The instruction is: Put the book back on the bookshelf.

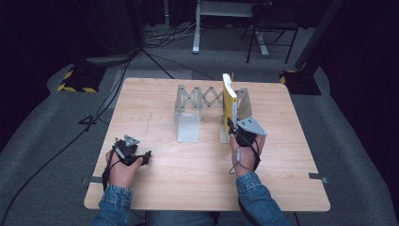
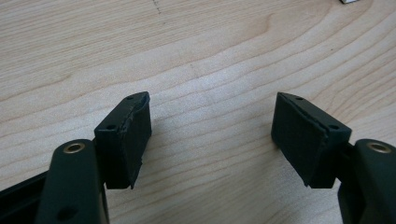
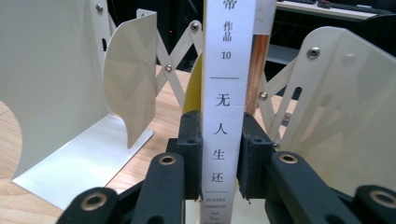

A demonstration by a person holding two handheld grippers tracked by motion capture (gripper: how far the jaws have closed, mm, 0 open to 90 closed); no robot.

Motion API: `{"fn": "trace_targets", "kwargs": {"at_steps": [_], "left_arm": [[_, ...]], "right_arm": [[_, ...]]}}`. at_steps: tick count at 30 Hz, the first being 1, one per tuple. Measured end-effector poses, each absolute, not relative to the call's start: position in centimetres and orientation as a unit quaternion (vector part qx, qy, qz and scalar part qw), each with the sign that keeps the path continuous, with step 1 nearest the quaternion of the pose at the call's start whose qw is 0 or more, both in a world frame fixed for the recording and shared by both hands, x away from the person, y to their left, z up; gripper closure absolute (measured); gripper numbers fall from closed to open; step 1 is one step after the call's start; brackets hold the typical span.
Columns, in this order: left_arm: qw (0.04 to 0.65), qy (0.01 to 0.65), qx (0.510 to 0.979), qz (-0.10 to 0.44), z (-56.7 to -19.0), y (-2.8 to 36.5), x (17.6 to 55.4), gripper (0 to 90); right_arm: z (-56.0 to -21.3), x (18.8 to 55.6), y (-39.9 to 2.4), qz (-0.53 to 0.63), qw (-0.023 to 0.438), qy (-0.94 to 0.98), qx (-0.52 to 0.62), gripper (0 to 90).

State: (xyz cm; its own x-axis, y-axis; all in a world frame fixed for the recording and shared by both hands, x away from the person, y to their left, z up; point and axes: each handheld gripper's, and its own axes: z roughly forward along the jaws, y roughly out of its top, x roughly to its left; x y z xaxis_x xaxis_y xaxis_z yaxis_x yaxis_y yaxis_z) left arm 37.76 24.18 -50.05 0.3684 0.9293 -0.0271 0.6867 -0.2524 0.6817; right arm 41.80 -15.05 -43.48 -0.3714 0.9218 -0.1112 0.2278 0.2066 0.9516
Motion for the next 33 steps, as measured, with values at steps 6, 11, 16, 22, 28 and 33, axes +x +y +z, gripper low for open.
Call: {"fn": "trace_targets", "kwargs": {"at_steps": [6, 11, 16, 22, 28, 33], "left_arm": [[0.311, 0.526, 0.767, 0.196, -50.1, 24.2, 37.8, 29.2], [0.311, 0.525, 0.768, 0.196, -50.1, 24.2, 37.7, 29.0], [0.313, 0.526, 0.767, 0.195, -50.1, 24.3, 37.7, 29.1], [0.319, 0.520, 0.767, 0.200, -50.3, 24.3, 37.8, 25.5], [0.325, 0.518, 0.765, 0.202, -50.5, 24.3, 37.8, 24.6], [0.325, 0.515, 0.767, 0.201, -50.5, 24.4, 37.7, 24.3]], "right_arm": [[-45.1, 41.8, -14.6, 0.452, 0.353, 0.698, 0.428, 71.6], [-45.2, 42.6, -14.4, 0.444, 0.353, 0.700, 0.433, 70.9], [-45.4, 42.8, -14.8, 0.442, 0.351, 0.699, 0.440, 69.3], [-45.2, 42.8, -15.0, 0.435, 0.353, 0.705, 0.435, 65.5], [-44.3, 42.6, -15.4, 0.438, 0.363, 0.699, 0.434, 50.5], [-43.4, 42.0, -15.9, 0.445, 0.366, 0.697, 0.426, 41.8]]}}
